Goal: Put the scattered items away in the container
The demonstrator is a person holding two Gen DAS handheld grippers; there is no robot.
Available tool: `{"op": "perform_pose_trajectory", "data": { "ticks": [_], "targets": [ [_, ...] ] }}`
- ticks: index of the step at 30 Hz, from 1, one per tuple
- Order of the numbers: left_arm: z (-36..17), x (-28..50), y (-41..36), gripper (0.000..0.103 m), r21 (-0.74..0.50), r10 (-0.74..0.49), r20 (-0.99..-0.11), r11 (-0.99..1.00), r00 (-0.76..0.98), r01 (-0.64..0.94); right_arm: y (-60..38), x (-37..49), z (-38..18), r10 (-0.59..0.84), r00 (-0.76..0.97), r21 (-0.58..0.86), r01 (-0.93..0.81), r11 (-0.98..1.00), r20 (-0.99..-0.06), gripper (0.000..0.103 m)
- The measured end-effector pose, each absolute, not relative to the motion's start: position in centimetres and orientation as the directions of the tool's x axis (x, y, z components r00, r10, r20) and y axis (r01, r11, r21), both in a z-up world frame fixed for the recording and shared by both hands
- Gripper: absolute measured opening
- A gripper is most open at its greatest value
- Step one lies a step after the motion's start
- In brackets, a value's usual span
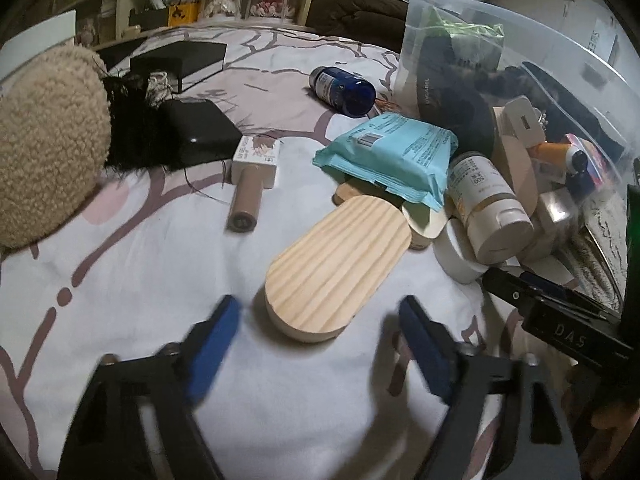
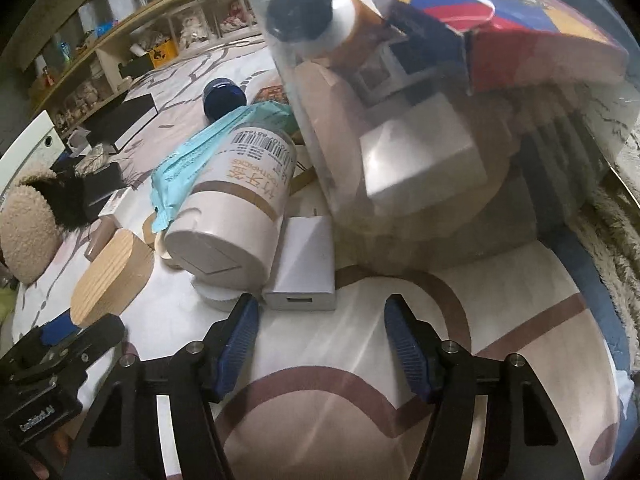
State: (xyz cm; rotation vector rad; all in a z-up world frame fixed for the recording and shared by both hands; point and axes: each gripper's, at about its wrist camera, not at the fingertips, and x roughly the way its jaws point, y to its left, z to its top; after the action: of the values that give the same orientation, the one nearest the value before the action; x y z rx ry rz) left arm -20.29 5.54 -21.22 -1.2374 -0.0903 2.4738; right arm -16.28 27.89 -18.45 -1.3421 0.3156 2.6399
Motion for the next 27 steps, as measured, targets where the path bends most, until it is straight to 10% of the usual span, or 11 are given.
{"op": "perform_pose_trajectory", "data": {
  "ticks": [3,23,27],
  "targets": [
    [-21.1,-20.3,5.3,0.053,-0.228,0.363,-0.759,-0.925,-0.540,-0.303,28.1,-16.6,-18.5,0.057,-0.582,0.111,-0.248,-0.962,-0.811,0.067],
    [-20.7,-19.3,5.6,0.045,-0.139,0.315,-0.785,-0.929,-0.534,-0.343,28.4,-17.7,-18.9,0.078,-0.567,0.072,-0.238,-0.969,-0.820,0.066],
    [-20.6,-19.1,4.9,0.045,-0.138,0.306,-0.788,-0.934,-0.535,-0.331,27.1,-17.7,-18.6,0.034,-0.577,0.071,-0.157,-0.985,-0.816,0.038]
  ]
}}
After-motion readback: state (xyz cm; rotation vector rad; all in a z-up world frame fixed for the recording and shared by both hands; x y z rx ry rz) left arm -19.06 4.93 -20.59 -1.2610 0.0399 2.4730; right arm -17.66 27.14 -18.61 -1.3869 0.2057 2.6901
